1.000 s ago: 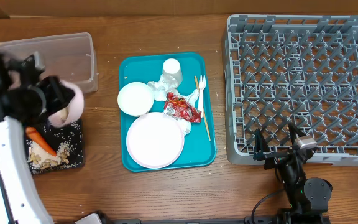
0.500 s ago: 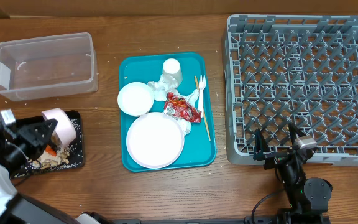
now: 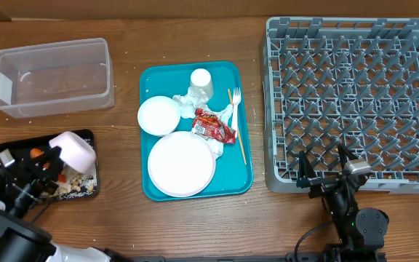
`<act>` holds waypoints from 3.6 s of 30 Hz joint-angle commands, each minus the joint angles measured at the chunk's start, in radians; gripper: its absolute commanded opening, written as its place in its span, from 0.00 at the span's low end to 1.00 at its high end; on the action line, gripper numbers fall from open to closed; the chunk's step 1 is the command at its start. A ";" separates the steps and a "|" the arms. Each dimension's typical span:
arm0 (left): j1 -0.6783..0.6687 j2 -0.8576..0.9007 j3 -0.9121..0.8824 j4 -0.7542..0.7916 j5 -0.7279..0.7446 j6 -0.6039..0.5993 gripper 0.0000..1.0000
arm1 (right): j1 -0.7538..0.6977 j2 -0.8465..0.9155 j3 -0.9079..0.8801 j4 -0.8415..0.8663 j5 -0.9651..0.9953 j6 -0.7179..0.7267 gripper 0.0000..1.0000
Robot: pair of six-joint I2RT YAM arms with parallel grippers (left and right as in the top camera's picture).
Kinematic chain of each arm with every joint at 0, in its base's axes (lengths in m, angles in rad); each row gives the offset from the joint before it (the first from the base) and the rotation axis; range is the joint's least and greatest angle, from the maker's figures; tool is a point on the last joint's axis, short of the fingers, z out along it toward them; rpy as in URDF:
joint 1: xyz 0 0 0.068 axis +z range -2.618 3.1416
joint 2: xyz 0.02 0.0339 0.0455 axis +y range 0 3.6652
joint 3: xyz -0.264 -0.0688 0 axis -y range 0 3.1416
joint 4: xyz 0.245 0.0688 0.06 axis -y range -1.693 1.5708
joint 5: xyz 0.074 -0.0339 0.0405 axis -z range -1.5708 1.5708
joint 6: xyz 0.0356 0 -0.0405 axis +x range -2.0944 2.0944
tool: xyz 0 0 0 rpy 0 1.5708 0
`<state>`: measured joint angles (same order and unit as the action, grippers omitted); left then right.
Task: Sort waste into correct bins and load items into the dishwasher rack
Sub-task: 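Carry the pink bowl left and tip rice onto the black tray, then return the emptied pink bowl to the teal tray, then grasp the red snack wrapper on the teal tray with the left gripper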
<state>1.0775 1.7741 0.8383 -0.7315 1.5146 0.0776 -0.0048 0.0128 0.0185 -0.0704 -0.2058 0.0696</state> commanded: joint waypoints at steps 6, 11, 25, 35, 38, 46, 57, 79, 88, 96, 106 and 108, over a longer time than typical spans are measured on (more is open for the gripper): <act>0.110 0.012 -0.005 -0.031 0.067 -0.003 0.04 | 0.005 -0.010 -0.010 0.005 0.003 -0.007 1.00; 0.114 0.012 -0.005 -0.035 0.067 -0.063 0.04 | 0.005 -0.010 -0.010 0.006 0.003 -0.007 1.00; 0.087 -0.112 0.006 -0.197 0.067 0.134 0.04 | 0.005 -0.010 -0.010 0.005 0.003 -0.007 1.00; -0.051 -0.476 0.217 -0.352 -0.109 0.122 0.04 | 0.005 -0.010 -0.010 0.005 0.003 -0.007 1.00; -0.164 -0.556 0.293 -0.264 -0.361 -0.006 0.04 | 0.005 -0.010 -0.010 0.005 0.003 -0.007 1.00; -0.673 -0.633 0.342 0.069 -0.875 -0.305 0.04 | 0.005 -0.010 -0.010 0.005 0.003 -0.007 1.00; -1.325 -0.339 0.342 0.500 -1.641 -0.182 0.04 | 0.005 -0.010 -0.010 0.005 0.003 -0.007 1.00; -1.403 0.045 0.342 0.676 -1.736 -0.127 0.37 | 0.005 -0.010 -0.010 0.005 0.003 -0.007 1.00; -1.416 -0.116 0.343 0.515 -1.700 -0.138 0.54 | 0.005 -0.010 -0.010 0.005 0.003 -0.007 1.00; -1.438 -0.211 0.343 0.350 -1.238 -0.138 1.00 | 0.005 -0.010 -0.010 0.006 0.003 -0.007 1.00; -1.458 -0.192 0.343 0.269 -1.129 -0.166 1.00 | 0.005 -0.010 -0.010 0.005 0.003 -0.007 1.00; -1.475 -0.179 0.343 0.219 -1.191 -0.194 1.00 | 0.005 -0.010 -0.010 0.005 0.003 -0.007 1.00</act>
<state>-0.3695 1.5642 1.1713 -0.4656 0.3656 -0.0723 -0.0048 0.0128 0.0185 -0.0708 -0.2058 0.0700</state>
